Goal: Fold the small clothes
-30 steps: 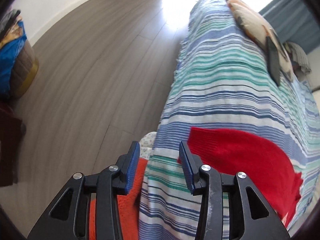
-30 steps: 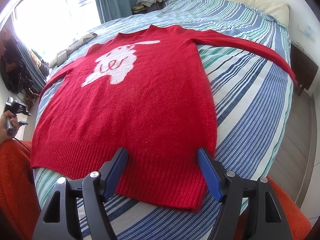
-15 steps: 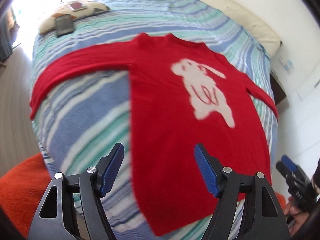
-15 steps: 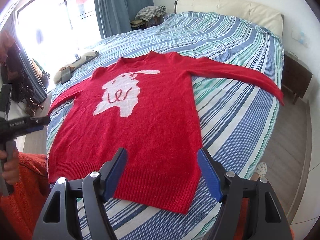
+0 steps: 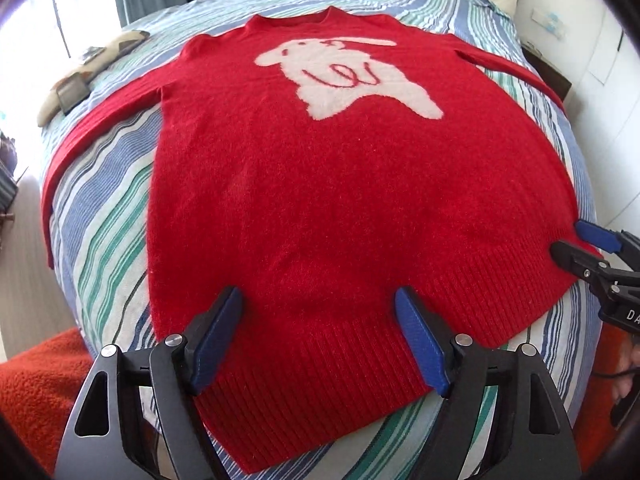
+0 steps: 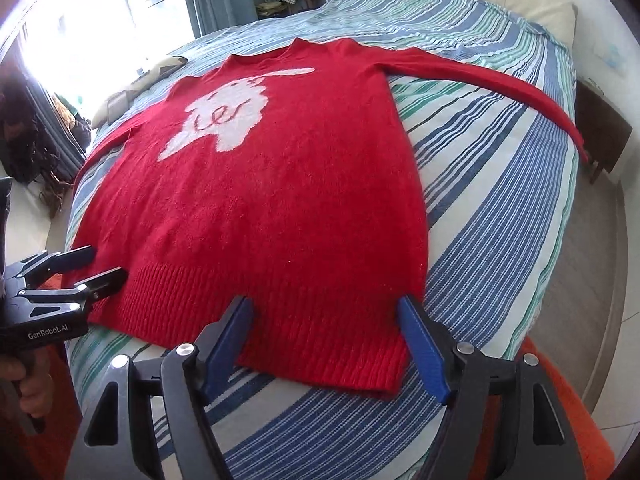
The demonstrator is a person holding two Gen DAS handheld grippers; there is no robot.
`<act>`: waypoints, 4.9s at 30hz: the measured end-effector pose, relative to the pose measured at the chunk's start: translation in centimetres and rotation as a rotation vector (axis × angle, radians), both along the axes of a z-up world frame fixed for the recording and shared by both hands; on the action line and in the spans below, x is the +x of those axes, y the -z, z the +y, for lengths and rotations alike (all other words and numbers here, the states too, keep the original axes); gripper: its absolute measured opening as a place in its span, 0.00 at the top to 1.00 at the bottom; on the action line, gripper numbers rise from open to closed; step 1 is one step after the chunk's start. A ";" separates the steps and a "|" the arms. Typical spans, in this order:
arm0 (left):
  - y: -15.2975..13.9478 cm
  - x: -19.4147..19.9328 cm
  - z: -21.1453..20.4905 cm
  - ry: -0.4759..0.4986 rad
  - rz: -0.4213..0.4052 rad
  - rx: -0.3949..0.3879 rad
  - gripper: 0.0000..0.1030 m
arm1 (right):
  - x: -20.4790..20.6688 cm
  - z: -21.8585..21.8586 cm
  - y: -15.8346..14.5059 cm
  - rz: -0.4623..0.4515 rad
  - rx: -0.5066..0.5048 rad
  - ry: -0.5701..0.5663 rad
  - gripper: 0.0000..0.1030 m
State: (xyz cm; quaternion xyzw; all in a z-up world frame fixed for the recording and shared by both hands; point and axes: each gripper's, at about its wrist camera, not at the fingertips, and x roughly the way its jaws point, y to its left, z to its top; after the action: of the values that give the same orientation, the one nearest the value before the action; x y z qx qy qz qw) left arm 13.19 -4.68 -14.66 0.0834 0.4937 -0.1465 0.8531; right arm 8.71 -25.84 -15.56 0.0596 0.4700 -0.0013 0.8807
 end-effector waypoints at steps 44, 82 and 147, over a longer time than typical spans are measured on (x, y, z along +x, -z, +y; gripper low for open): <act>0.4 -0.2 -0.3 0.006 -0.012 0.012 0.18 | 0.1 0.6 0.6 -0.026 -0.028 -0.006 0.21; 0.5 -0.2 -0.2 0.002 -0.009 0.016 0.17 | 0.0 0.6 0.8 -0.028 -0.032 -0.004 0.21; -1.7 5.0 5.1 -0.210 -0.016 -0.159 0.16 | 26.3 -6.0 -17.8 -0.369 0.399 -0.158 0.91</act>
State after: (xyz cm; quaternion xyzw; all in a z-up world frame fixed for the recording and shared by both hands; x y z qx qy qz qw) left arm 18.24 0.42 -12.92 -0.0355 0.4799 -0.0942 0.8715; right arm 35.01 -31.84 2.20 0.1944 0.2959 0.1709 0.9195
